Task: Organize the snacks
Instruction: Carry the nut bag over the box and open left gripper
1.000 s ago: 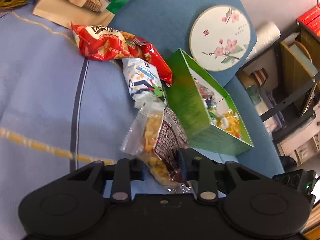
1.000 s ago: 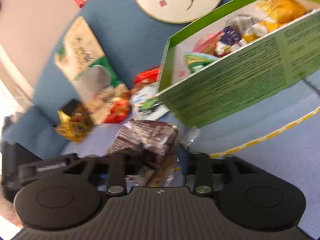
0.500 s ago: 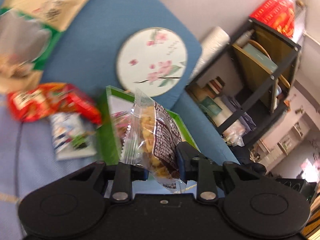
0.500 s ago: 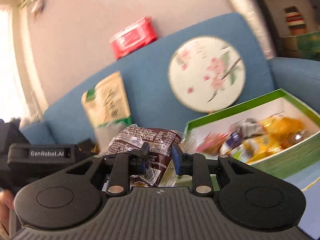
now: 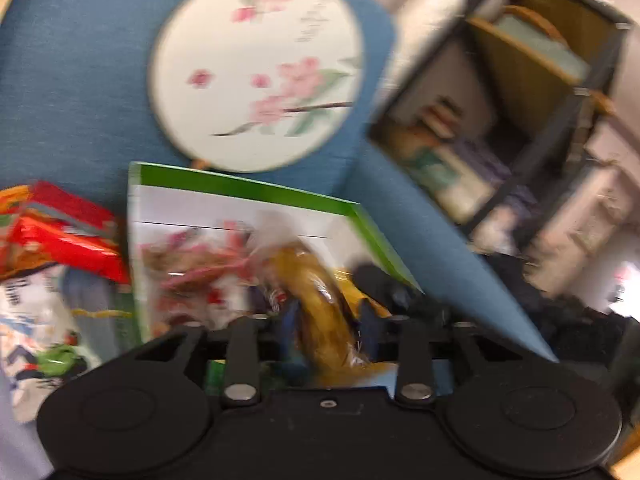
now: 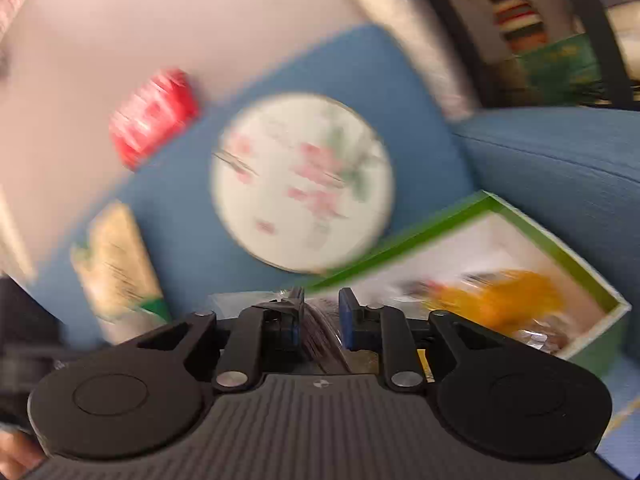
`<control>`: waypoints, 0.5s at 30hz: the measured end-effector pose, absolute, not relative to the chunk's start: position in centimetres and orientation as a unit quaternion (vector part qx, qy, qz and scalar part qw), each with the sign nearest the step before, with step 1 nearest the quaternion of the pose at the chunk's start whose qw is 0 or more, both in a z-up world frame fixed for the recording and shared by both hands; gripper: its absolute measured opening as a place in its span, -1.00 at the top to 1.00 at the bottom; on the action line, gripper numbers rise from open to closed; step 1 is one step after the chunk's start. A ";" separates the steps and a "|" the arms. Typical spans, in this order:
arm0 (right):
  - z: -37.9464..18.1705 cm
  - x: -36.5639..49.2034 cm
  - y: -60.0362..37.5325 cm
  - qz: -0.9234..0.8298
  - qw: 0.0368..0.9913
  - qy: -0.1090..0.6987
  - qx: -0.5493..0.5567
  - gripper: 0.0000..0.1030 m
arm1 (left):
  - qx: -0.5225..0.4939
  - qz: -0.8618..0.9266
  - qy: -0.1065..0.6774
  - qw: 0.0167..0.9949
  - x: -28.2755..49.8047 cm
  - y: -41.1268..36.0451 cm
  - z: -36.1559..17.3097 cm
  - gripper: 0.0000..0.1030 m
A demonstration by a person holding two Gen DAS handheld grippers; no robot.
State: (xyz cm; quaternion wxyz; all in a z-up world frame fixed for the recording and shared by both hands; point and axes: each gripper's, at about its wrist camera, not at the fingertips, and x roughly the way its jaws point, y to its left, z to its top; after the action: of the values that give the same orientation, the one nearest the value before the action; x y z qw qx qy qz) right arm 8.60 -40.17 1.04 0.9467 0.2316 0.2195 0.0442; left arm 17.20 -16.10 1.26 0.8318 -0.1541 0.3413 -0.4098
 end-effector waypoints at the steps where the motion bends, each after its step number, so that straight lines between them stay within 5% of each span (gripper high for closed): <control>1: 0.9 8.6 -40.6 0.045 0.944 0.223 0.238 0.28 | -0.161 -0.393 0.341 0.839 17.5 -15.9 1.0 -0.73; 8: 1.4 7.0 -39.5 0.079 0.944 0.223 0.231 -0.21 | -0.186 -0.335 0.331 0.862 17.8 -12.1 1.2 -1.00; 15: 1.0 8.4 -34.8 0.189 0.934 0.236 0.193 0.04 | -0.191 -0.311 0.305 0.880 17.0 -9.4 2.9 -1.00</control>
State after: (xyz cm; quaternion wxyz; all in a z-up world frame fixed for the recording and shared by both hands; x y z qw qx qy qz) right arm 8.44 -34.84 0.98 0.9336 0.1934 0.2355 0.1887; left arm 16.99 -9.42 2.88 0.8798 -0.1906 0.3046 -0.3113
